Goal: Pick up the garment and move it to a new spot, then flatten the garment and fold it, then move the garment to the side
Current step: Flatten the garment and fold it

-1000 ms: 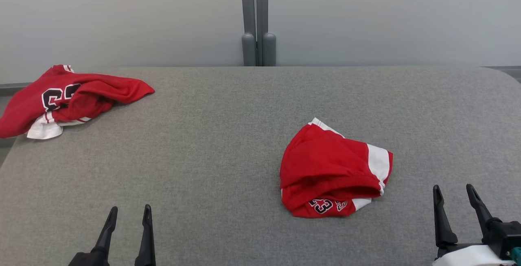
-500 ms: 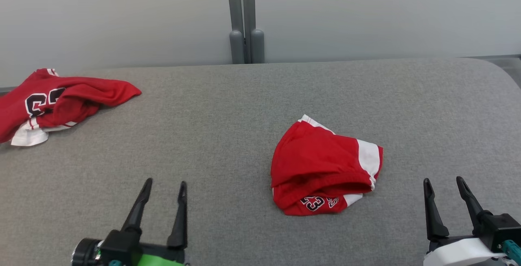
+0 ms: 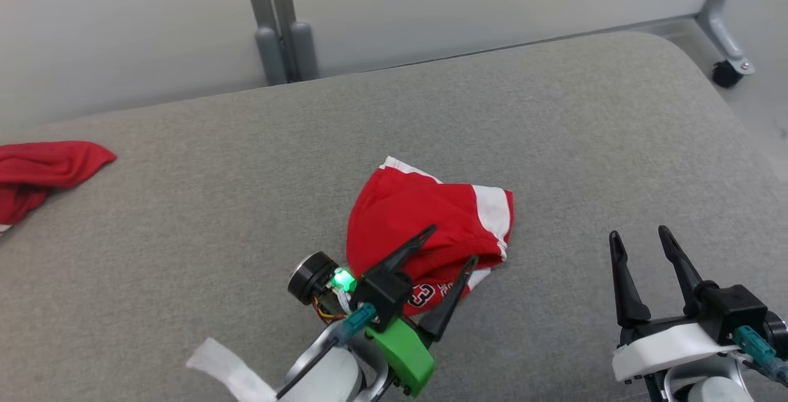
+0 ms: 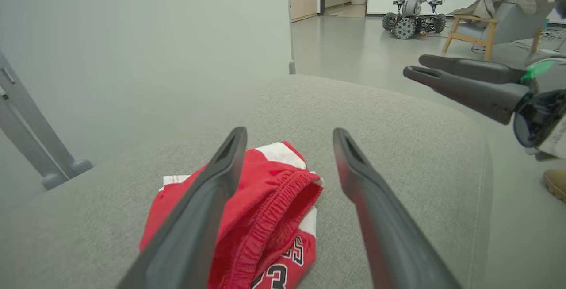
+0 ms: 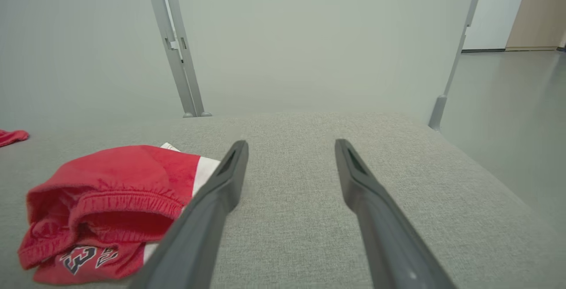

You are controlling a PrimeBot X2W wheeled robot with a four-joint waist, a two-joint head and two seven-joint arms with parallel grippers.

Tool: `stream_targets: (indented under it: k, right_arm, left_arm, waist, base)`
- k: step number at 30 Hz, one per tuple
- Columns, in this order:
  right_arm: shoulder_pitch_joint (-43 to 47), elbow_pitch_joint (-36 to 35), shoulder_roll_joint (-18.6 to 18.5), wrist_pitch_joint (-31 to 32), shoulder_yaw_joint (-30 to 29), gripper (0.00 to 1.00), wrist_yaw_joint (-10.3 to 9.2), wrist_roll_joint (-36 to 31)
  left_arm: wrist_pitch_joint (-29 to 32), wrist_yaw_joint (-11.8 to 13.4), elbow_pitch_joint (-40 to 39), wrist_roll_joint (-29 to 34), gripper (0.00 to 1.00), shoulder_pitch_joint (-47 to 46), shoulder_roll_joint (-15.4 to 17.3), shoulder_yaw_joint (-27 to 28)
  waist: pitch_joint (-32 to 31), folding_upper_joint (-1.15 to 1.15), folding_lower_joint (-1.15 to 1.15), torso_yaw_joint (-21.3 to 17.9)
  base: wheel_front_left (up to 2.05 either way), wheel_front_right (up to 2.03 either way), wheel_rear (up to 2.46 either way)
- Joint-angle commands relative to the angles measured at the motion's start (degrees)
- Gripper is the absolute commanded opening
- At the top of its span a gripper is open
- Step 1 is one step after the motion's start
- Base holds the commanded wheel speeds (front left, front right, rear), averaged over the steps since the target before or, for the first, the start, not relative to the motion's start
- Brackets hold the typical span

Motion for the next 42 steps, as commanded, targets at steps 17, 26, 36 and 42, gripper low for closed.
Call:
stream_targets:
  k: [17,26,36,42]
  right_arm:
    - [0.59,2.06,0.80,-0.20,-2.05,1.00,-0.02,3.13]
    - [1.04,2.43,0.80,-0.20,-2.09,1.00,-0.01,4.81]
    - [0.05,2.38,0.78,-0.20,-1.64,1.00,-0.02,4.74]
    - [0.81,2.03,0.78,-0.20,-2.05,1.00,-0.02,4.14]
  left_arm:
    - [8.32,11.85,26.65,-1.12,0.00,-13.40,0.28,-7.43]
    - [3.34,13.42,16.03,-10.84,0.00,-16.01,0.25,-6.64]
    - [4.95,16.48,7.95,-14.41,0.00,-17.61,0.28,-11.25]
    - [5.16,17.09,7.56,-15.01,0.00,-16.57,0.35,-11.94]
  waist:
    - [4.49,0.00,0.00,-14.19]
    - [3.26,0.00,0.00,-9.95]
    - [2.29,0.00,0.00,-6.86]
    - [2.17,0.00,0.00,-5.83]
  base:
    - [0.00,0.00,0.00]
    - [0.00,0.00,0.00]
    - [0.00,0.00,0.00]
    - [0.00,0.00,0.00]
